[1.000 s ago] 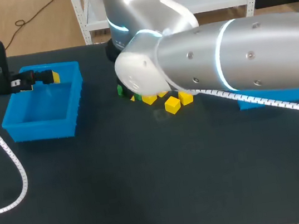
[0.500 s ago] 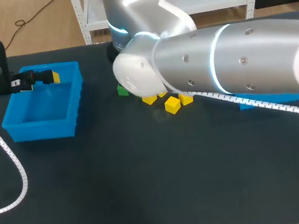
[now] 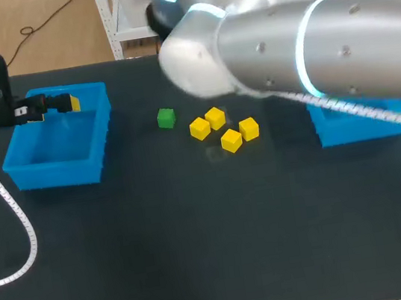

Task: Put the green cubes in the right bin and the yellow cubes in the left bin.

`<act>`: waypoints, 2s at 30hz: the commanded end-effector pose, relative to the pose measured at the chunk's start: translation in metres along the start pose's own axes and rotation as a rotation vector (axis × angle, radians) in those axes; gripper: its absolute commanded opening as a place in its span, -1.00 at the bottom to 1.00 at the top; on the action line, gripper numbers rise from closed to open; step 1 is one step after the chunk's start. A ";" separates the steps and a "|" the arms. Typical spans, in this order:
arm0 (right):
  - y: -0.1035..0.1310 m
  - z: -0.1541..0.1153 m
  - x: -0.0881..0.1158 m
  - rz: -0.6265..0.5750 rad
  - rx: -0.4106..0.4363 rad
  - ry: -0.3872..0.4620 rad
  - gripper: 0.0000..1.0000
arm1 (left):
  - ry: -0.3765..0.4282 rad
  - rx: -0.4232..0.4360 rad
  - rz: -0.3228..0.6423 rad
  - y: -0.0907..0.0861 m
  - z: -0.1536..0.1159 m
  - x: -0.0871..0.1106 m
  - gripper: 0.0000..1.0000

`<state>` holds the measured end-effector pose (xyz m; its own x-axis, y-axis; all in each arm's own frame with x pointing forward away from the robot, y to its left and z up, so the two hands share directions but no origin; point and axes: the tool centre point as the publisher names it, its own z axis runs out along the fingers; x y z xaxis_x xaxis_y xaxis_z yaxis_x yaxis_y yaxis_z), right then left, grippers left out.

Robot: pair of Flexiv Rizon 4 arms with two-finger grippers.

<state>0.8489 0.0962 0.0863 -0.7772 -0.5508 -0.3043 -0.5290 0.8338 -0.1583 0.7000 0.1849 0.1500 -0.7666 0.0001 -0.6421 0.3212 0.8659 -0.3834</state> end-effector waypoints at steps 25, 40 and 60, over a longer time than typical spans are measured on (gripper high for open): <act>-0.167 -0.015 0.187 0.612 0.153 0.015 -1.00 | 0.000 0.000 0.000 0.000 0.000 0.000 1.00; -0.166 -0.014 0.166 0.582 0.181 0.020 1.00 | 0.000 0.000 0.000 0.000 0.000 0.000 1.00; 0.040 -0.006 -0.018 -0.348 -0.106 -0.065 1.00 | 0.000 0.000 0.000 0.000 0.000 0.000 1.00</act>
<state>0.8145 0.1066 0.1042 -0.7021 -0.5302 -0.4754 -0.5157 0.8389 -0.1740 0.7000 0.1850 0.1500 -0.7666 0.0001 -0.6421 0.3212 0.8659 -0.3834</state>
